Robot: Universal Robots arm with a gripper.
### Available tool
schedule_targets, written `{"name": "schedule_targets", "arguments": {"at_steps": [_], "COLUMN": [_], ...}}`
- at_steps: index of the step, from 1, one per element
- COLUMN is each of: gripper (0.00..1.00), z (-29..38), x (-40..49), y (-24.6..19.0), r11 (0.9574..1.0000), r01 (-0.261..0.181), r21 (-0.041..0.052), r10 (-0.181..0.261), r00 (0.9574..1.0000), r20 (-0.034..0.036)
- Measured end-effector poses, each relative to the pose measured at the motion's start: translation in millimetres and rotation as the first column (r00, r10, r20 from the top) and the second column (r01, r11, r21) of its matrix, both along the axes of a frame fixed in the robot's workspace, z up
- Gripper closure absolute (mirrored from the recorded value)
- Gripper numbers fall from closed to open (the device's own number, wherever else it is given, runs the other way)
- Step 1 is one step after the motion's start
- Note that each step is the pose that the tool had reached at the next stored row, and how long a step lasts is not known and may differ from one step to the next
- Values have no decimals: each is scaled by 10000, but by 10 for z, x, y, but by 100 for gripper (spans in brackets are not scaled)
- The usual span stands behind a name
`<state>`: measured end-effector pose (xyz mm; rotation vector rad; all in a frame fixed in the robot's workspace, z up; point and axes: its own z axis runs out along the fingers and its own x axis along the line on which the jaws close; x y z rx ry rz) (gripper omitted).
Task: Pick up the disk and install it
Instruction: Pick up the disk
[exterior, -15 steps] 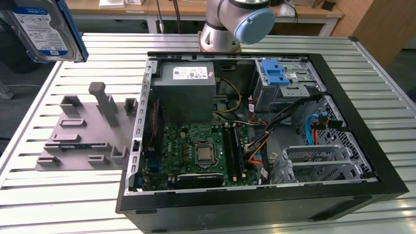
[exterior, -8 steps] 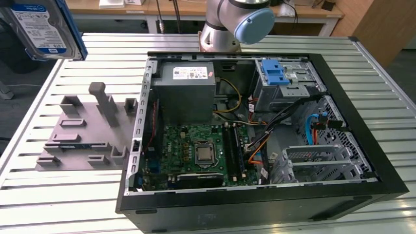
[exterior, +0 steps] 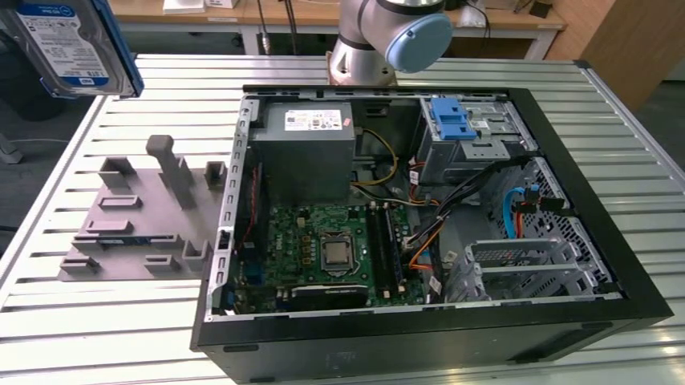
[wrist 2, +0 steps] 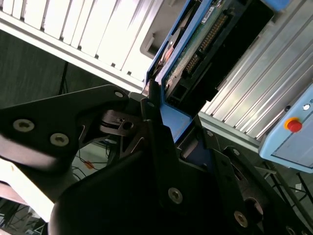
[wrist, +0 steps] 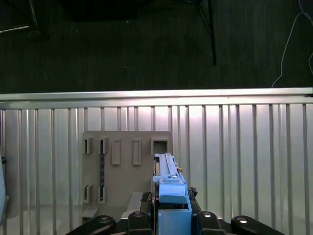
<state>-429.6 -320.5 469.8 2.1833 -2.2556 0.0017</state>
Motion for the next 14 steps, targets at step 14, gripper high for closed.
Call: {"name": "schedule_targets", "arguments": {"at_steps": [14], "gripper": [64], "z": [0], "x": [-1], "y": [-7], "r11": [9999], "r01": [-111], "r21": [0], "r10": [111], "r00": [9999], "r20": [20]}}
